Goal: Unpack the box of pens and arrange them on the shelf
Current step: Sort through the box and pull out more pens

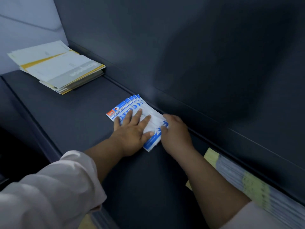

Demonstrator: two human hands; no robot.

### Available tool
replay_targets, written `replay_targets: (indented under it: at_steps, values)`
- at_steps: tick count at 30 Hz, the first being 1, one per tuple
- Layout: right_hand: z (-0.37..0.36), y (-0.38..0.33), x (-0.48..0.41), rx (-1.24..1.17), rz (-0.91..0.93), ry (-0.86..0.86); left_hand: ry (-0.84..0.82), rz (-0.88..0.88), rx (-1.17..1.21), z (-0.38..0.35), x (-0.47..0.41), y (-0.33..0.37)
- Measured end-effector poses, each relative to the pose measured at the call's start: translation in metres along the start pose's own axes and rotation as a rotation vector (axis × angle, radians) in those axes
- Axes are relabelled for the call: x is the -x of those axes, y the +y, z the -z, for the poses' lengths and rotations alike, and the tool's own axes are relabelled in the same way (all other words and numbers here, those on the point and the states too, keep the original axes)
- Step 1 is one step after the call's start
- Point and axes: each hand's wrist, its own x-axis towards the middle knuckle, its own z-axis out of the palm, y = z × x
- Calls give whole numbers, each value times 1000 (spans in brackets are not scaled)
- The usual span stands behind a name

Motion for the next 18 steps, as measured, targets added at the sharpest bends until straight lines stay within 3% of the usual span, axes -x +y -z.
replay_targets:
  at_steps: [4,13,18]
  values:
    - [-9,3,1,272,15,-138,15,-13,-30,-9,-3,-3]
    - [-13,-22,12,309,76,-87,160,8,-18,-4,13,-22]
    - [-24,-54,30,369,211,-71,269,-28,-101,18,53,-55]
